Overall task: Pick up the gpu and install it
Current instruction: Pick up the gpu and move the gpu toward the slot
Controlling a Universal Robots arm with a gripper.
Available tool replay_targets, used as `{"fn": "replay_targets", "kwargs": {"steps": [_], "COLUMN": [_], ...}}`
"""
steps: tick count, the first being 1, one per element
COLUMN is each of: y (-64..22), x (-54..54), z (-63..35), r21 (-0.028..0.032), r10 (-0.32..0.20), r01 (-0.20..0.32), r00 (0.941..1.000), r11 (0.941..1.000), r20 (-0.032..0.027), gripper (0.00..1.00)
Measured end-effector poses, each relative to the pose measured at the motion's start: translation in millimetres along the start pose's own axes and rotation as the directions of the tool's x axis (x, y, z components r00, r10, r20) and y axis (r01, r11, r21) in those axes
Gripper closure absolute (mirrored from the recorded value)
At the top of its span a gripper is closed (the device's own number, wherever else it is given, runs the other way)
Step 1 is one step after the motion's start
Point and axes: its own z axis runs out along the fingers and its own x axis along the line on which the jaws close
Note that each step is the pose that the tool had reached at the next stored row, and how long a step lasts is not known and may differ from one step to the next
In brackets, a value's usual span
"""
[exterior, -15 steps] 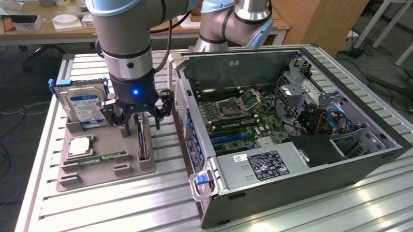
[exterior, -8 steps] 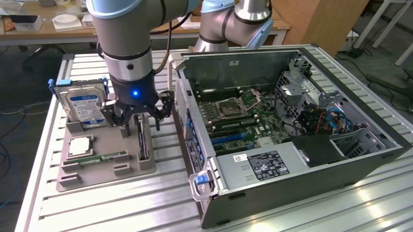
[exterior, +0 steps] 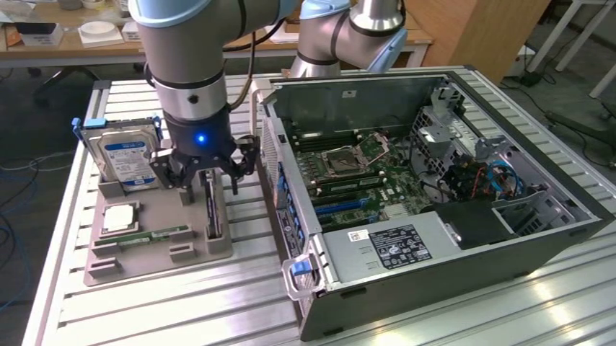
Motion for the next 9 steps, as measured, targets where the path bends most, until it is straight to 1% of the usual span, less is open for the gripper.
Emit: {"fn": "replay_targets", "kwargs": {"steps": [9], "y": [-0.1], "x": [1.5], "z": [3.3], "r21": [0.0001], "r10": [0.005], "r01": [-0.005], "r00": [1.0000], "r11": [1.0000], "r20": [0.0002], "gripper": [0.29]}}
